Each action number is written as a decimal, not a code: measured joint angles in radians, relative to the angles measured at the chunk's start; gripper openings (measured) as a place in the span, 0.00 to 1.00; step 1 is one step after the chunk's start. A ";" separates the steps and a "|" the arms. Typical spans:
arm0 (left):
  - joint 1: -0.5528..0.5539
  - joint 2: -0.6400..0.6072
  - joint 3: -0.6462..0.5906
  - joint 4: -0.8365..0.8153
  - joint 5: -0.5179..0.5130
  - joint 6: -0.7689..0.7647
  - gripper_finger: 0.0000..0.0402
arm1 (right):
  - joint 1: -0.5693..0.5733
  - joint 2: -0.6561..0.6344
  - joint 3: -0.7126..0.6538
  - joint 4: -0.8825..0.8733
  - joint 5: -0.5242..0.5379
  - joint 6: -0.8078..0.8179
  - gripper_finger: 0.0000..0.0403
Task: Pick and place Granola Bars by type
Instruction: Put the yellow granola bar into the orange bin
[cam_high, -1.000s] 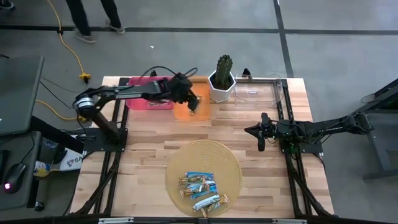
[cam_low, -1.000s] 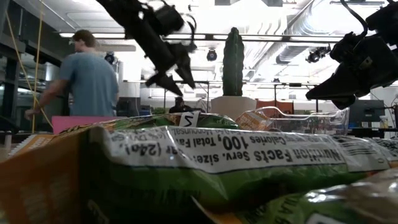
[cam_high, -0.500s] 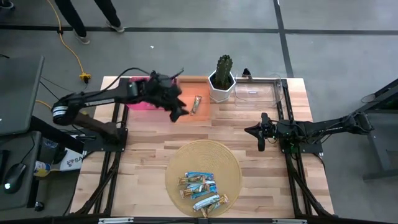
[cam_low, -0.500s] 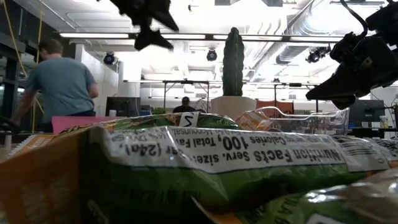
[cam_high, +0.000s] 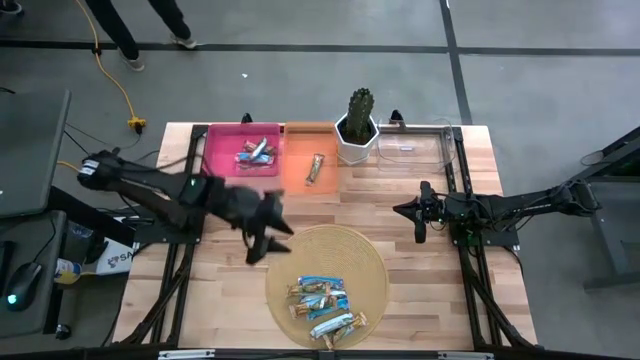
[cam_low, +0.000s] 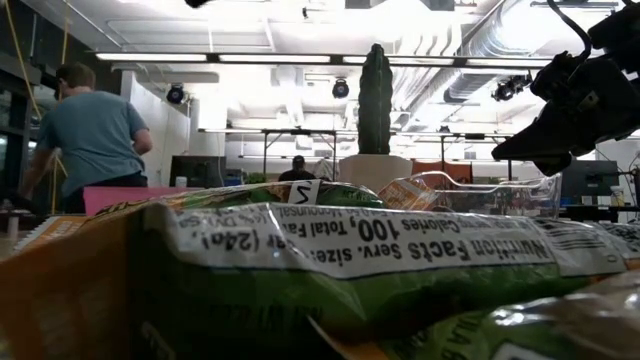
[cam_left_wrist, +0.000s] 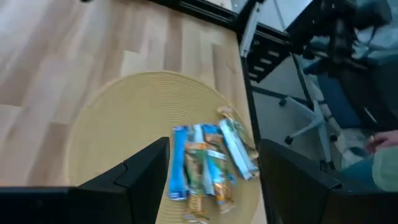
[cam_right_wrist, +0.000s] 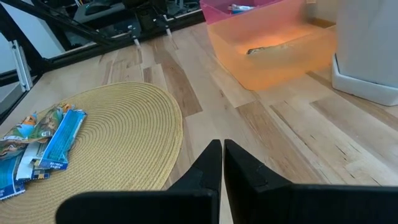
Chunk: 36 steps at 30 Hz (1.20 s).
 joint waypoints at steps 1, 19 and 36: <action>-0.035 0.005 0.000 0.001 -0.040 -0.013 0.61 | 0.000 0.000 0.000 0.000 0.000 -0.001 0.00; -0.425 0.251 -0.054 0.127 -0.499 -0.137 0.61 | 0.000 0.000 0.000 -0.001 0.000 -0.001 0.00; -0.451 0.508 -0.054 0.188 -0.506 -0.127 0.61 | 0.000 0.000 0.000 0.000 0.000 -0.001 0.00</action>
